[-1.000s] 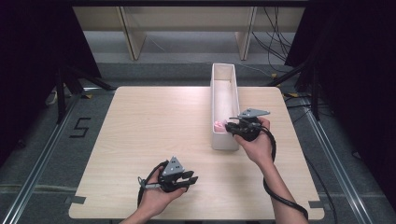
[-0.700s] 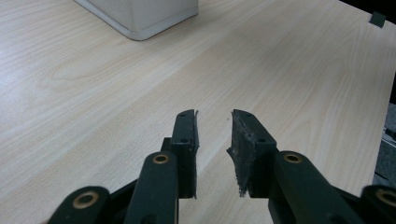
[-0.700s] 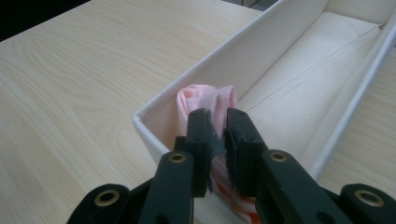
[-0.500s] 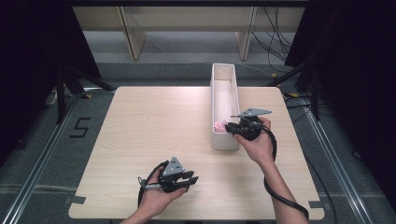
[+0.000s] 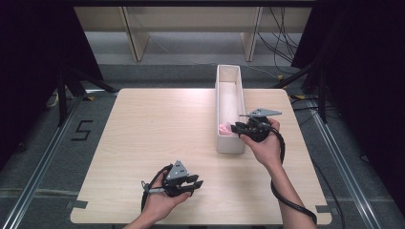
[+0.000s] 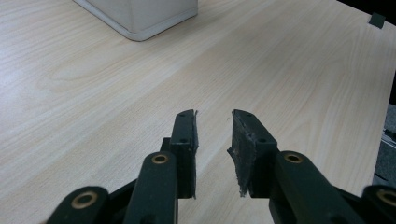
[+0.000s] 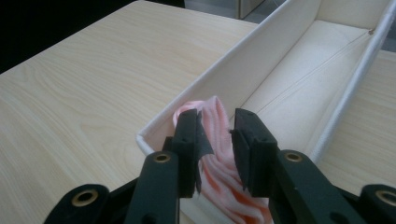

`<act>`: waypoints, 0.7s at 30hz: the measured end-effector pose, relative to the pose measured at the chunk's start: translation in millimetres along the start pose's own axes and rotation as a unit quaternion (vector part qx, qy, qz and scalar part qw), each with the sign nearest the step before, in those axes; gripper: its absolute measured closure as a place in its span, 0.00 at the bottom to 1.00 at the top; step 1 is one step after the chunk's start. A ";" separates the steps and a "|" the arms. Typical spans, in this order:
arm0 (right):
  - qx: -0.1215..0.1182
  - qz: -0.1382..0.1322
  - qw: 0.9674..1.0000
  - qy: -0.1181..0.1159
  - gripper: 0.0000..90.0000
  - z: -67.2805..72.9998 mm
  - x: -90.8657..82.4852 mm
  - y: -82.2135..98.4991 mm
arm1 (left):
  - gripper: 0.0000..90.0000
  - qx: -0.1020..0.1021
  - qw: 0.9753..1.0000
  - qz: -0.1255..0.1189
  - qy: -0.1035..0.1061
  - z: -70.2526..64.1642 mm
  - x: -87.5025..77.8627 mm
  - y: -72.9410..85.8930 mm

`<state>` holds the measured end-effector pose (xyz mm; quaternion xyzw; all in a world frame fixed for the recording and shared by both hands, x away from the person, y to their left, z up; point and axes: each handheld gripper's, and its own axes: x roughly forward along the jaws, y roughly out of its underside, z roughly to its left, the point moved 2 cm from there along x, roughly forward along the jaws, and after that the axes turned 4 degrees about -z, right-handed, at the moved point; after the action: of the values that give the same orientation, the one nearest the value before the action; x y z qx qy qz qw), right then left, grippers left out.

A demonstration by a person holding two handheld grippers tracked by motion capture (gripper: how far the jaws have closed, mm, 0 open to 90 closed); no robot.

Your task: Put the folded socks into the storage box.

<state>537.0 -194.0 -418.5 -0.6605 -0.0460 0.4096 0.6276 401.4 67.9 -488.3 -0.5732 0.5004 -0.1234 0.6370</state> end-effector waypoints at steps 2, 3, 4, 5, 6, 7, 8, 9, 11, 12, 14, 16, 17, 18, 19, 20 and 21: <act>0.013 -0.005 1.000 -0.004 0.78 0.0 0.0 -1.4 | 0.77 0.000 1.000 0.000 0.001 -0.2 0.2 -0.1; 0.013 -0.005 1.000 -0.004 0.78 0.0 0.0 -1.4 | 0.77 0.000 1.000 0.000 0.001 -0.2 0.2 -0.1; 0.001 -0.011 1.000 -0.006 0.78 -0.8 0.0 -2.9 | 0.77 0.000 1.000 0.000 0.001 -0.3 0.1 -0.1; 0.001 -0.011 1.000 -0.006 0.78 -0.8 0.0 -2.9 | 0.77 0.006 1.000 0.005 0.001 0.7 -0.7 0.0; 0.017 -0.010 1.000 -0.001 0.78 1.0 -1.0 -3.1 | 0.77 0.000 1.000 0.001 0.003 0.2 -0.2 -0.1; 0.012 -0.012 1.000 0.000 0.78 -0.4 -1.2 -3.8 | 0.77 -0.001 1.000 0.002 0.005 0.5 -0.6 -0.1; 0.025 -0.011 1.000 0.008 0.78 0.1 -2.7 -4.2 | 0.77 0.000 1.000 0.003 -0.001 0.6 -1.3 -0.2; 0.025 -0.011 1.000 0.008 0.78 0.1 -2.7 -4.2 | 0.77 0.000 1.000 0.003 -0.001 0.6 -1.3 -0.2; 0.012 -0.009 1.000 0.007 0.79 -3.1 -2.4 -4.5 | 0.77 -0.001 1.000 0.001 -0.001 0.5 -1.5 -0.4; 0.034 -0.004 0.999 0.013 0.80 -1.7 -2.9 -3.7 | 0.77 -0.001 1.000 0.000 -0.001 0.5 -1.5 -0.5; 0.030 -0.005 0.999 0.016 0.81 -2.3 -2.9 -3.5 | 0.77 -0.001 1.000 0.001 -0.001 0.5 -1.3 -0.4; 0.032 0.009 0.999 0.011 0.83 -2.4 -2.3 -2.3 | 0.77 -0.002 1.000 0.000 0.004 0.5 -0.6 -0.3; 0.020 0.010 1.000 0.014 0.84 -3.6 -1.3 -1.8 | 0.77 -0.001 1.000 0.002 0.002 0.5 -0.5 -0.5; 0.030 0.022 0.999 0.013 0.85 -1.9 0.0 0.2 | 0.77 0.000 1.000 0.002 0.005 0.5 -0.2 -1.0; 0.030 0.022 0.999 0.013 0.85 -1.9 0.0 0.2 | 0.77 0.000 1.000 0.002 0.005 0.5 -0.2 -1.0; 0.034 0.023 0.999 0.011 0.85 -1.7 2.0 2.2 | 0.77 -0.002 1.000 -0.001 0.002 -0.5 0.2 -1.7; 0.034 0.023 0.999 0.011 0.85 -1.7 2.0 2.2 | 0.77 -0.002 1.000 -0.001 0.002 -0.5 0.2 -1.7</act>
<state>538.4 -194.6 -421.6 -0.6442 -0.0103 0.4179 0.6405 401.8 66.9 -486.9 -0.5744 0.5014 -0.1239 0.6351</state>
